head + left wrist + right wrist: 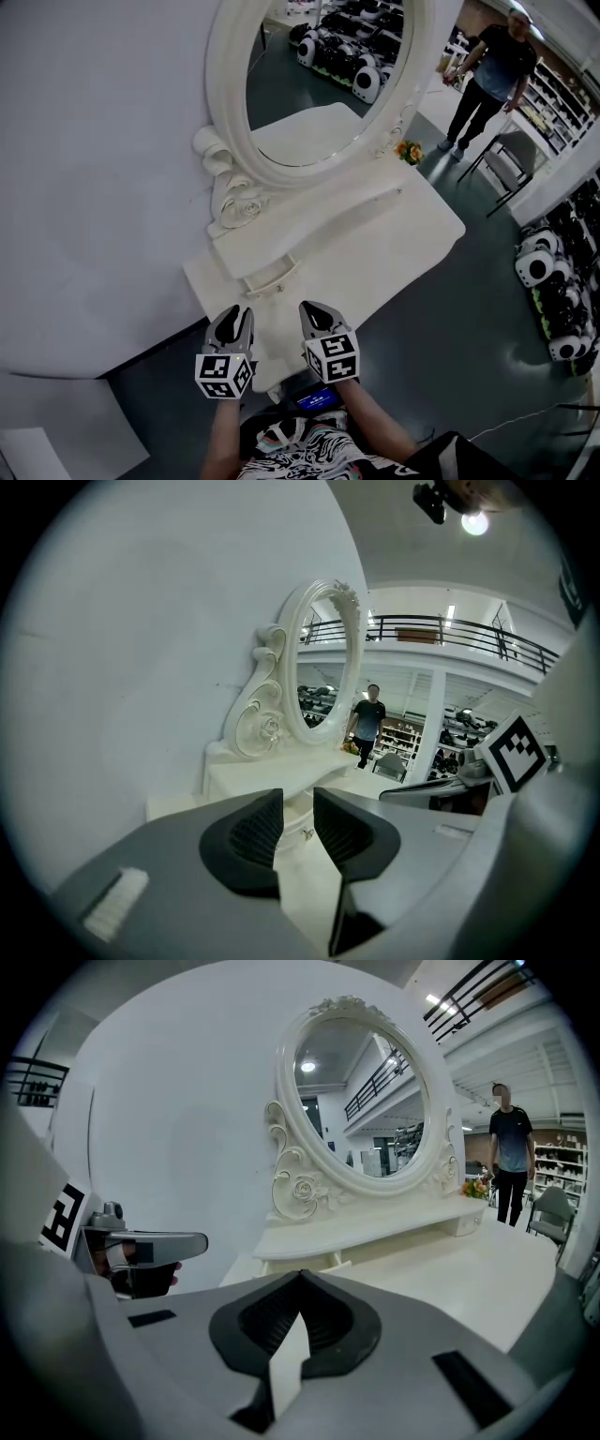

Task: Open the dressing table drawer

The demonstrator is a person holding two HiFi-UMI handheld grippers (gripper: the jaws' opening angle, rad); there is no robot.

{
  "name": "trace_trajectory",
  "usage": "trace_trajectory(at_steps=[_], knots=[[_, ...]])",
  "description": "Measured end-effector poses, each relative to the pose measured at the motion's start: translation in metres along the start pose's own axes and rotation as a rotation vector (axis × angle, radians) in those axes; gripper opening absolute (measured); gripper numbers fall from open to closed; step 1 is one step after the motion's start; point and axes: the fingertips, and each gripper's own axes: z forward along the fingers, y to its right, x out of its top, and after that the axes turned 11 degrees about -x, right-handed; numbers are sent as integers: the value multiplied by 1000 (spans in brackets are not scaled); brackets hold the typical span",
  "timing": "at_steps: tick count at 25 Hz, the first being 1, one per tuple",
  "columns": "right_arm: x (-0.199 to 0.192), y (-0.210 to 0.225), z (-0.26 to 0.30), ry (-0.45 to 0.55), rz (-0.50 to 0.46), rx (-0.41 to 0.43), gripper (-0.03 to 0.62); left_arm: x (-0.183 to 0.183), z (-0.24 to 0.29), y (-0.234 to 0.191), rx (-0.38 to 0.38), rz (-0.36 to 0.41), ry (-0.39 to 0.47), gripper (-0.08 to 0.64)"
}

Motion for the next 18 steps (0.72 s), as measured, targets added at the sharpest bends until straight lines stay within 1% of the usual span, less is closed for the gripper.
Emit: trace_trajectory(at_steps=[5, 18], knots=[[1, 0, -2, 3, 24, 2, 2, 2, 2, 3, 1, 5, -3, 99], [3, -2, -2, 8, 7, 10, 2, -2, 3, -2, 23, -6, -8, 94]])
